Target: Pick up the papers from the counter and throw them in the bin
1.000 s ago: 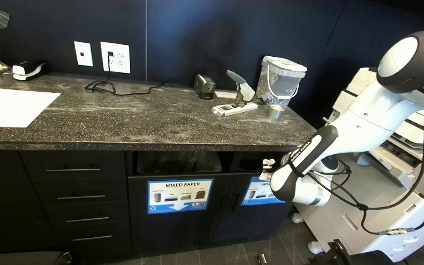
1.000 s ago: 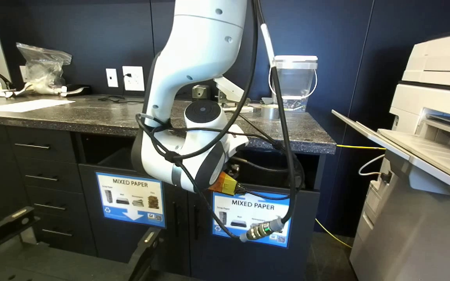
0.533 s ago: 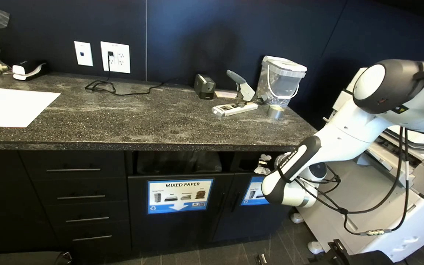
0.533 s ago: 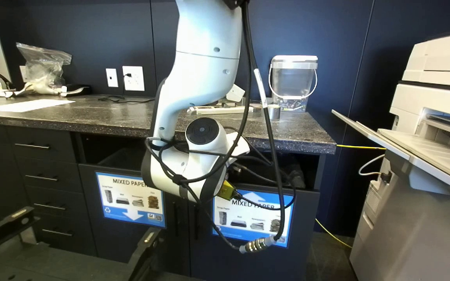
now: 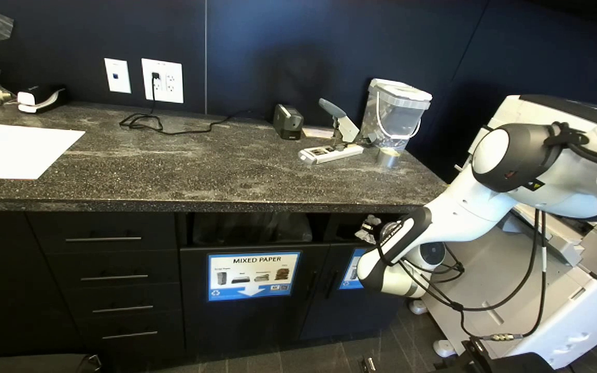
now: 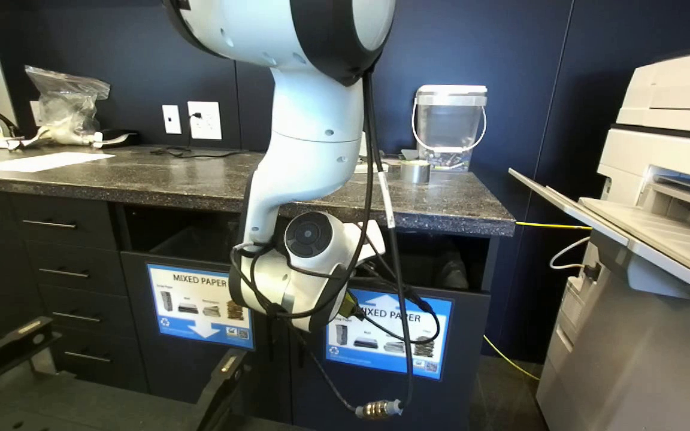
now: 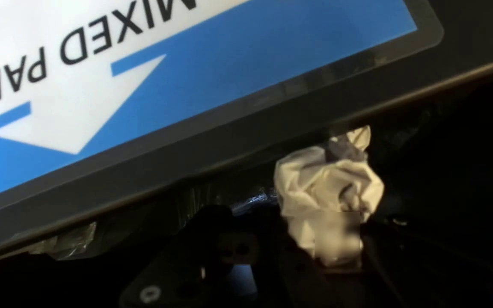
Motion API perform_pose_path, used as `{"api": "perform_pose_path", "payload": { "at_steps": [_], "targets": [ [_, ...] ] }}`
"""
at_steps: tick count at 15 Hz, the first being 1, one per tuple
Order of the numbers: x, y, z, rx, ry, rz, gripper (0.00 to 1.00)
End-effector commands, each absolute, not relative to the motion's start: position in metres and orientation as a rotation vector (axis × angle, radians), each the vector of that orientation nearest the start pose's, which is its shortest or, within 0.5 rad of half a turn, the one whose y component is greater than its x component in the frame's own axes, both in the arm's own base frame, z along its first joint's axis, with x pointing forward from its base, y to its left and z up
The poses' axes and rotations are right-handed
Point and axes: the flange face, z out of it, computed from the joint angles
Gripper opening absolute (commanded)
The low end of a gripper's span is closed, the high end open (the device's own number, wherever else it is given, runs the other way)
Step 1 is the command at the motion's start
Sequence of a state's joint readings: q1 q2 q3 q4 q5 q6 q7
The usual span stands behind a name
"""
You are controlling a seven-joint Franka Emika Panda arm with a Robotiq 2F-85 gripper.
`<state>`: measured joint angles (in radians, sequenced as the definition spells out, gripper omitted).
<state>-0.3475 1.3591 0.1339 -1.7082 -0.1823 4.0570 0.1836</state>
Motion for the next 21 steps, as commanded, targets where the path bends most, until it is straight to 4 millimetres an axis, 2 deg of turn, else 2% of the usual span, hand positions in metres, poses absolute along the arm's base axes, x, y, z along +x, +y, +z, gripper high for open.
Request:
{"api": "perform_pose_path", "payload": {
  "at_steps": [1,6,7,12,13,14,21],
  "targets": [
    [0.587,-0.098,-0.060,-2.536,0.537,-1.534,0.06],
    [0.610,-0.085,-0.073,-2.514,0.535,-1.574,0.06],
    [0.610,-0.083,-0.052,-2.517,0.535,-1.573,0.06],
    [0.618,-0.077,-0.046,-2.512,0.539,-1.596,0.06],
    [0.618,-0.076,-0.046,-2.514,0.540,-1.596,0.33],
    [0.618,-0.076,-0.046,-2.514,0.541,-1.597,0.34],
    [0.616,-0.078,-0.048,-2.548,0.506,-1.601,0.86]
  ]
}}
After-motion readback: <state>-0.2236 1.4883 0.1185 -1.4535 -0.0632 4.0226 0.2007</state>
